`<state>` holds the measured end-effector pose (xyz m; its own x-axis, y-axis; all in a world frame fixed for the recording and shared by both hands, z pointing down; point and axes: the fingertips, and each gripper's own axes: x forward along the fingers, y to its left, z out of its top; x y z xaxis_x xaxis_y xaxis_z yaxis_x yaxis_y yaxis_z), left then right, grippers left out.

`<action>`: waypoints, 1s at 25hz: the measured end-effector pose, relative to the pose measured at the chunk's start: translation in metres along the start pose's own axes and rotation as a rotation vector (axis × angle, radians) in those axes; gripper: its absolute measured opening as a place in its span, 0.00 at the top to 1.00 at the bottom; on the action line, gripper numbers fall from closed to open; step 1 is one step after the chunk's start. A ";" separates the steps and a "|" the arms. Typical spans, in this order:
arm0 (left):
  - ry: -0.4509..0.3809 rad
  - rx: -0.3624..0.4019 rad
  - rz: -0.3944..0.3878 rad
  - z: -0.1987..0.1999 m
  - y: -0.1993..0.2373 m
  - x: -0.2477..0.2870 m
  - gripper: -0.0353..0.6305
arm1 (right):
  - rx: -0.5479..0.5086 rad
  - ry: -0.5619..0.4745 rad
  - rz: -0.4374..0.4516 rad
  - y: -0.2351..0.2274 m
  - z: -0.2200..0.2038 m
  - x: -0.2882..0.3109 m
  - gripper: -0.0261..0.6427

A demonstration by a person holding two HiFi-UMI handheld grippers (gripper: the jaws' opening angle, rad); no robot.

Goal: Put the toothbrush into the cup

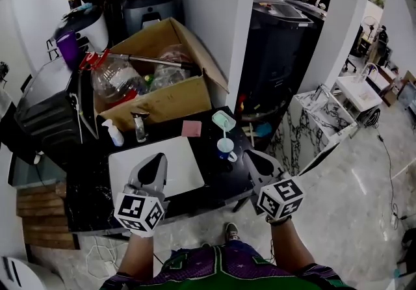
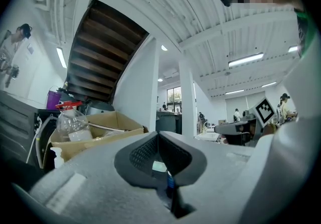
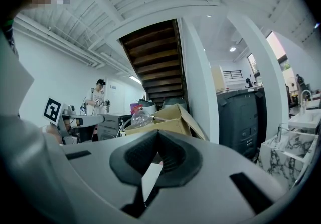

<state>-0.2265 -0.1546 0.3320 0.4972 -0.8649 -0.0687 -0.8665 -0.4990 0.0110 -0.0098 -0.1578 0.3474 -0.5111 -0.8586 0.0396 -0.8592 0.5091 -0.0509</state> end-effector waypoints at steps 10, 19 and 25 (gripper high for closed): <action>0.000 0.000 -0.016 0.000 -0.008 0.009 0.92 | 0.013 -0.025 -0.034 -0.011 0.006 -0.007 0.96; 0.007 -0.016 -0.028 -0.006 -0.007 0.008 0.92 | 0.027 -0.039 -0.042 -0.010 0.008 -0.004 0.96; 0.013 -0.023 -0.024 -0.009 -0.003 0.008 0.92 | 0.033 -0.025 -0.045 -0.008 0.003 -0.002 0.96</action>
<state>-0.2196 -0.1601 0.3404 0.5185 -0.8532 -0.0565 -0.8532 -0.5206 0.0326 -0.0023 -0.1604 0.3447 -0.4709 -0.8820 0.0182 -0.8798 0.4680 -0.0828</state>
